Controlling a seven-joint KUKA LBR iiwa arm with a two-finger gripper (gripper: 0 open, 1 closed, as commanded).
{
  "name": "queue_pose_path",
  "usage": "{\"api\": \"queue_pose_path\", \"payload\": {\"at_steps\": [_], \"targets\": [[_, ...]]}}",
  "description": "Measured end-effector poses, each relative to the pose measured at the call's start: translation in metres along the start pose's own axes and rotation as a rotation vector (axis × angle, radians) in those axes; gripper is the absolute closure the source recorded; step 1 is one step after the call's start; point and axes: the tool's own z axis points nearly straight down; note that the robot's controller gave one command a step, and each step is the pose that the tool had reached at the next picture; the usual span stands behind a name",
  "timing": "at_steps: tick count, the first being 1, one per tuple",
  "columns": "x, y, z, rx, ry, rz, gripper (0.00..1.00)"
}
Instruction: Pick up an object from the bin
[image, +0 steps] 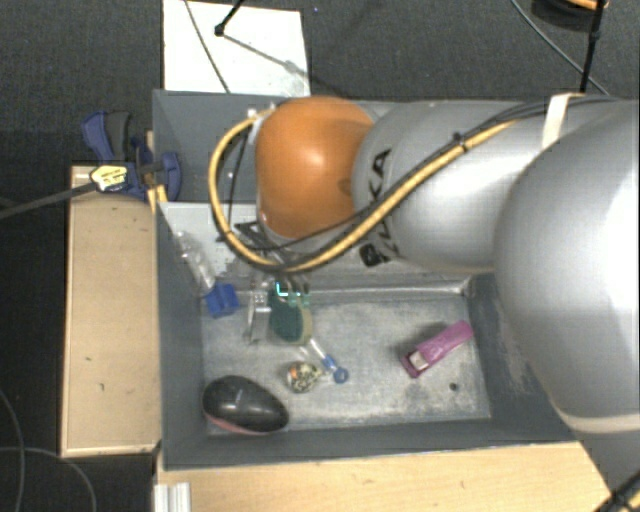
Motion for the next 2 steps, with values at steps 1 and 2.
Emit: {"api": "queue_pose_path", "payload": {"at_steps": [1,2], "targets": [[0.022,-0.097,0.105,0.006,-0.001,-0.841,0.00],[0.051,-0.121,0.076,0.002,0.000,-0.594,0.00]]}}
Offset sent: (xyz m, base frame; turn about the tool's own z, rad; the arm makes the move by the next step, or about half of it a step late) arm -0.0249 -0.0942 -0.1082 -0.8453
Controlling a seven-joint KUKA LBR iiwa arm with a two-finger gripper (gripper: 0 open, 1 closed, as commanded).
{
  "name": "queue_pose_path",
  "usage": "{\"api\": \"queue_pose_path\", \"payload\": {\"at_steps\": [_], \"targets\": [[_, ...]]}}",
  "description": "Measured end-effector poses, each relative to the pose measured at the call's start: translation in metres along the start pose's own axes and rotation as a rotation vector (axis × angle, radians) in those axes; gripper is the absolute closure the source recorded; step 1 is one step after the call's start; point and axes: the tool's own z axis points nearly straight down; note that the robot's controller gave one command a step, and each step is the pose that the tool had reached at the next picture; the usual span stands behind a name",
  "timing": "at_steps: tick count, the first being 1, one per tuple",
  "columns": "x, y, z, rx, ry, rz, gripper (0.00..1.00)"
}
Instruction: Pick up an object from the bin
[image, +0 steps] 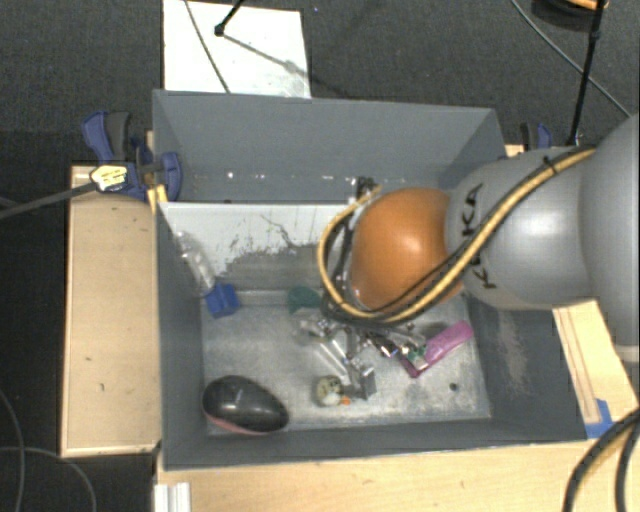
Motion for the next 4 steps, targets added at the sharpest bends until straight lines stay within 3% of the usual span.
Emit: {"api": "queue_pose_path", "payload": {"at_steps": [1,2,3,4], "targets": [[0.039,0.023,0.000,-0.002,0.002,-0.155,0.00],[0.029,0.000,0.032,-0.002,0.000,-0.054,0.00],[0.028,0.000,0.032,-0.003,-0.002,-0.051,0.00],[0.028,0.000,0.032,-0.003,-0.001,-0.048,1.00]]}}
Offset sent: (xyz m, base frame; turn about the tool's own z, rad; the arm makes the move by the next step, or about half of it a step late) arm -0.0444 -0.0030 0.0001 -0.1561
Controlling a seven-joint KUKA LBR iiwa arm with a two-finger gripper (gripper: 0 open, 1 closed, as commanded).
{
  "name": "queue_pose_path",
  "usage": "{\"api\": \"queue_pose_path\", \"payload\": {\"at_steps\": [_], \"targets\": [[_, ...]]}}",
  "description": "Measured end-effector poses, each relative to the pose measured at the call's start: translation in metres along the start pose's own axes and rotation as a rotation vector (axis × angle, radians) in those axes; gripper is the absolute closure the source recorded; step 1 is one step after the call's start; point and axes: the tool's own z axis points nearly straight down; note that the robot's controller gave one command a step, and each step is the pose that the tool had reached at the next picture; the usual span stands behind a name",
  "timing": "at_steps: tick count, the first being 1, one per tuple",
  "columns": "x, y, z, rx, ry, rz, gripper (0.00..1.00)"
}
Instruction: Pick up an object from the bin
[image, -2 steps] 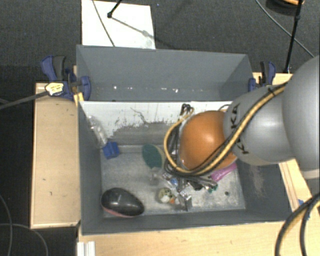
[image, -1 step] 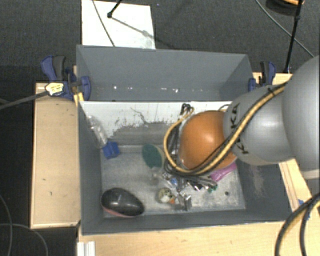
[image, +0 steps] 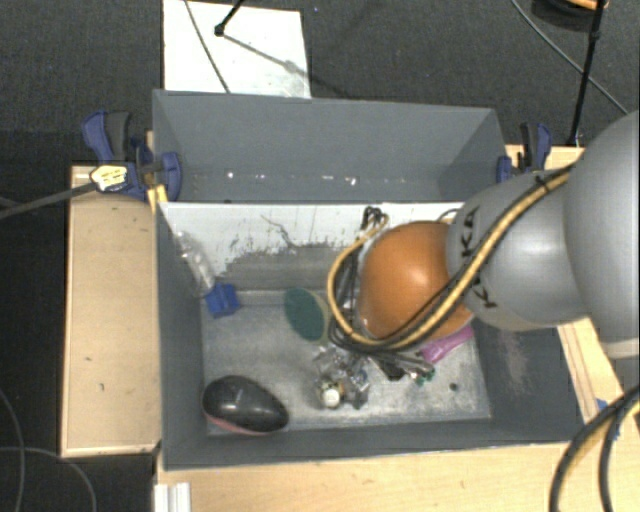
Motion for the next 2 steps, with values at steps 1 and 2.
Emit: {"api": "queue_pose_path", "payload": {"at_steps": [1,2], "targets": [[-0.001,0.000,-0.043,0.004,-0.004,0.007,1.00],[-0.003,-0.001,-0.084,0.004,-0.005,0.015,1.00]]}}
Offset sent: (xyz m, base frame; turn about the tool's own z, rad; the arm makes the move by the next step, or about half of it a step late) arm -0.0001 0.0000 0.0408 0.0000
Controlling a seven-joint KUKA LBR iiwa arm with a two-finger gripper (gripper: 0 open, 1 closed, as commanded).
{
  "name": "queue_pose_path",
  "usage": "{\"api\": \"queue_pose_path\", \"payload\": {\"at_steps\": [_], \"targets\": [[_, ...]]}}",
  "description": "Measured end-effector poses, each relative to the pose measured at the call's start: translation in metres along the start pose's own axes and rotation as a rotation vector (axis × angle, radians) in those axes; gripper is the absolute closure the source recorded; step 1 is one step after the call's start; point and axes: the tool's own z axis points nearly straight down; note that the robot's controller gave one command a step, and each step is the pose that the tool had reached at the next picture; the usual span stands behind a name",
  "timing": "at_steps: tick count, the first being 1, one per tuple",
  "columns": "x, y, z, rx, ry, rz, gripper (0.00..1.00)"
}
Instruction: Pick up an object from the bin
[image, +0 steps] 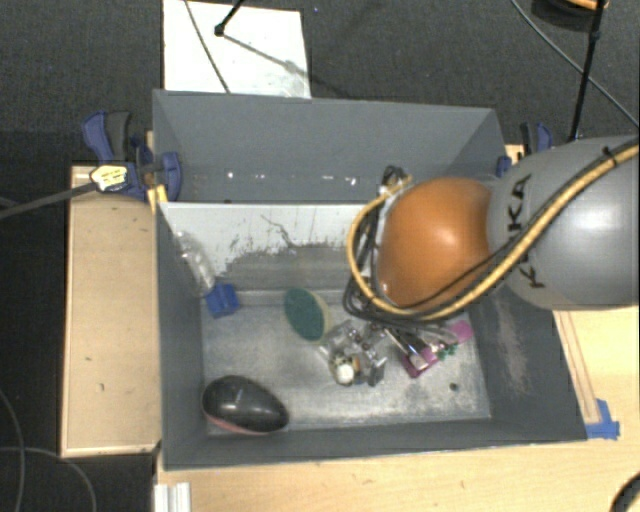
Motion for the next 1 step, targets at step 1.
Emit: {"api": "queue_pose_path", "payload": {"at_steps": [1], "targets": [[-0.0018,-0.0007,-0.0383,0.000,0.000,0.010,1.00]]}}
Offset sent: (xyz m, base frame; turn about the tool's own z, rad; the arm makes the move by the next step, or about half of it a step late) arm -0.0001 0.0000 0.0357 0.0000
